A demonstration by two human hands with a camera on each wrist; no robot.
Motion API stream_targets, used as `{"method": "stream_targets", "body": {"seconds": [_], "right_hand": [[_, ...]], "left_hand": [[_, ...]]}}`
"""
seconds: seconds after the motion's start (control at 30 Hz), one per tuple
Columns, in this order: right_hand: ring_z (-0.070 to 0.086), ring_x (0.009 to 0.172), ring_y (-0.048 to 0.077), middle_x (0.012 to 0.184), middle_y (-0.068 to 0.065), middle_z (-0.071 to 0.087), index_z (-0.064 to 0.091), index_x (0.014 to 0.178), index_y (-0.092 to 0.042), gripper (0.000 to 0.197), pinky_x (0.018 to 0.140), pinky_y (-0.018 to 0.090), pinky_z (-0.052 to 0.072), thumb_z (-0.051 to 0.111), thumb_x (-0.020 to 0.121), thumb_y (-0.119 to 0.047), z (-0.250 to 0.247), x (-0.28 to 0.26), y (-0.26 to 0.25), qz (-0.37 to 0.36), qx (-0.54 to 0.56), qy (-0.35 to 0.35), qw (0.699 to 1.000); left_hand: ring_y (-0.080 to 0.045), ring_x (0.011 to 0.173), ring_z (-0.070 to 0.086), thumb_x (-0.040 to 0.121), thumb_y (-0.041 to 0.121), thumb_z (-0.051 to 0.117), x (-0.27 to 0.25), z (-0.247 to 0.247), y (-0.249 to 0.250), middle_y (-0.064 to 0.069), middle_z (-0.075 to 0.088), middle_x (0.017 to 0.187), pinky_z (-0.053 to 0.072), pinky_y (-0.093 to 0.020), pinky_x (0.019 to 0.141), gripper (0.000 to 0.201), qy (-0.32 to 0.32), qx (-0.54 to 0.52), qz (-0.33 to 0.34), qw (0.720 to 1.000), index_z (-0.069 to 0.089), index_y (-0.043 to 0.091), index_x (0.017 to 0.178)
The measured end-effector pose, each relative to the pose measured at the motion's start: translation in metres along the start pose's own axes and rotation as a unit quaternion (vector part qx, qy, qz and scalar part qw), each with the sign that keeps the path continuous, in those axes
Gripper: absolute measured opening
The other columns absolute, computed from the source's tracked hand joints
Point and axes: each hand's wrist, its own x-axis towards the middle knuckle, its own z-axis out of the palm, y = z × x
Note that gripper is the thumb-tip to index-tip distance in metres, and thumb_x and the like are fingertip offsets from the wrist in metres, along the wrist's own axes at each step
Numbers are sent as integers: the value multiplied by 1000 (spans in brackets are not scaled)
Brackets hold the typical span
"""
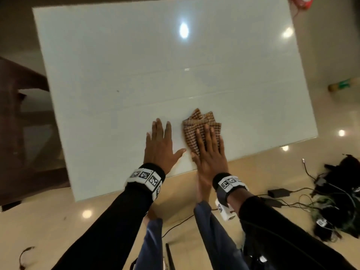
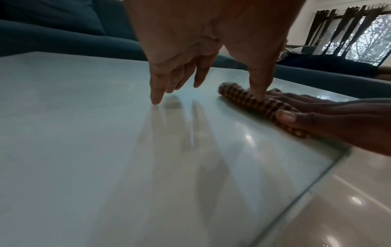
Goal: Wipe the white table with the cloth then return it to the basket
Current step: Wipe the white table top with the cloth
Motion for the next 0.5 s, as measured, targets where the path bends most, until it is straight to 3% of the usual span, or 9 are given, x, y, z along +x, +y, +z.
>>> {"method": "stream_targets", "body": {"seconds": [0.2,0.33,0.5], "right_hand": [[-15,159,26,172,8,-21,-8,165,-25,70,128,52,-5,17,105,-52,-33,15,153,105,39,14,994],[-9,160,27,173,8,-13,-5,165,-25,75,128,57,2,12,101,-58,-52,21,258,225,82,47,970],[-9,160,26,173,3,-17,-7,165,-28,74,126,60,-1,14,102,-60,-62,17,317,265,107,57,957]], "left_hand": [[-43,156,2,72,91,45,32,20,56,-33,-4,166,12,-62,124,139,30,125,-28,991,-10,-3,159],[-45,156,-3,64,93,50,51,26,84,-34,-9,165,18,-64,123,149,15,104,-39,994,-17,-2,158],[-48,154,-13,34,103,56,62,26,112,-36,-22,161,17,-70,117,179,-43,98,-97,989,-39,4,149]]}}
